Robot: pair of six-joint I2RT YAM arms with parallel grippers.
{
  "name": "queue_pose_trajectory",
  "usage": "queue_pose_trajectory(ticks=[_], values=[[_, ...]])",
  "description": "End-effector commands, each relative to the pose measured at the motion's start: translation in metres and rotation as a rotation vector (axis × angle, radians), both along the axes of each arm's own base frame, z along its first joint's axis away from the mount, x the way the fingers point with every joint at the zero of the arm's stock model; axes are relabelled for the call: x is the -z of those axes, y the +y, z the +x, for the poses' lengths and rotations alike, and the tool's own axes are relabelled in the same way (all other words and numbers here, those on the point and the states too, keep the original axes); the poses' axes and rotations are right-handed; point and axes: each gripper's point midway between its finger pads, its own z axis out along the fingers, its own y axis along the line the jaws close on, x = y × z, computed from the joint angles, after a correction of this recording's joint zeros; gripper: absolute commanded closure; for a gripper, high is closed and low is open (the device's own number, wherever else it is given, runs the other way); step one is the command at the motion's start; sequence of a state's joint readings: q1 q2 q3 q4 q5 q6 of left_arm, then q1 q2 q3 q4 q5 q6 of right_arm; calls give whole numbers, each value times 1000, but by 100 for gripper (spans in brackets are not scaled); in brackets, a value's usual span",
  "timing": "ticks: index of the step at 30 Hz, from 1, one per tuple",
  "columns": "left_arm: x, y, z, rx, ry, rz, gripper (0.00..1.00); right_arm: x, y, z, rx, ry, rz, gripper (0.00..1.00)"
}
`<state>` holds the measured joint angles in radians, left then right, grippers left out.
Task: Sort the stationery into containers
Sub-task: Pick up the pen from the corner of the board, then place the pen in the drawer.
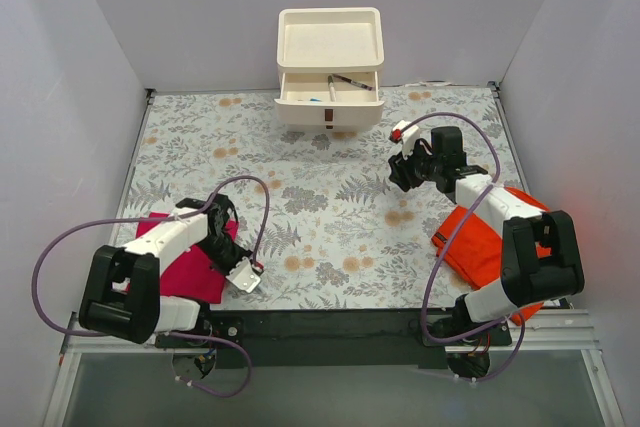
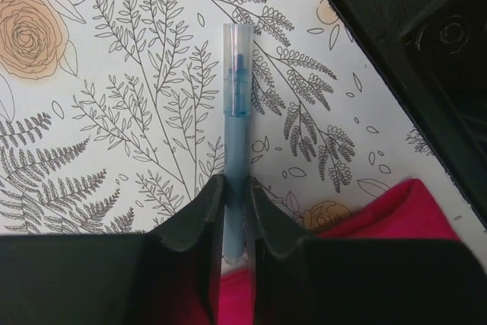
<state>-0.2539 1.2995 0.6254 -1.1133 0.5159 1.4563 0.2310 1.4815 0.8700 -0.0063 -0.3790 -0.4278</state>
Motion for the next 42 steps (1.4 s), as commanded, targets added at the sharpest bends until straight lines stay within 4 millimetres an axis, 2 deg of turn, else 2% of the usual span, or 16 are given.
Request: queue_pose_trajectory(ticks=[1, 3, 4, 7, 11, 13, 15, 21, 23, 24, 26, 30, 35, 36, 38, 42], values=[[-13, -16, 31, -14, -45, -44, 100, -18, 0, 14, 2, -40, -10, 43], [-29, -23, 45, -73, -38, -61, 100, -23, -1, 17, 11, -41, -15, 43], [-50, -31, 69, -96, -88, -88, 100, -24, -2, 16, 13, -36, -22, 44], [-87, -43, 104, -138, -149, -167, 100, -25, -5, 12, 2, -42, -44, 44], [-162, -68, 160, -137, -330, -310, 100, -16, -8, -3, -36, -44, -68, 44], [-182, -78, 182, -145, -399, -367, 100, -14, -9, -7, -38, -43, -74, 45], [-213, -92, 221, -183, -516, -441, 100, -13, -11, -11, -38, -47, -77, 44], [-274, -128, 323, -313, -712, -573, 100, -18, -11, -7, -38, -63, -81, 44], [-291, -142, 343, -328, -772, -613, 100, -18, -11, -4, -38, -61, -87, 44], [-285, -149, 353, -353, -750, -629, 100, -21, -10, -1, -40, -70, -85, 45], [-307, -164, 365, -347, -817, -676, 100, -23, -10, 4, -37, -73, -83, 45], [-314, -187, 380, -352, -839, -702, 100, -26, -8, 8, -37, -80, -80, 44], [-298, -206, 394, -395, -848, -674, 100, -25, -9, 7, -30, -80, -73, 44], [-296, -206, 397, -410, -858, -666, 93, -25, -9, 6, -28, -81, -71, 45], [-292, -211, 401, -452, -885, -679, 68, -25, -9, 5, -26, -84, -68, 45], [-309, -205, 407, -538, -985, -766, 48, -49, 3, 4, -70, -126, -6, 45]])
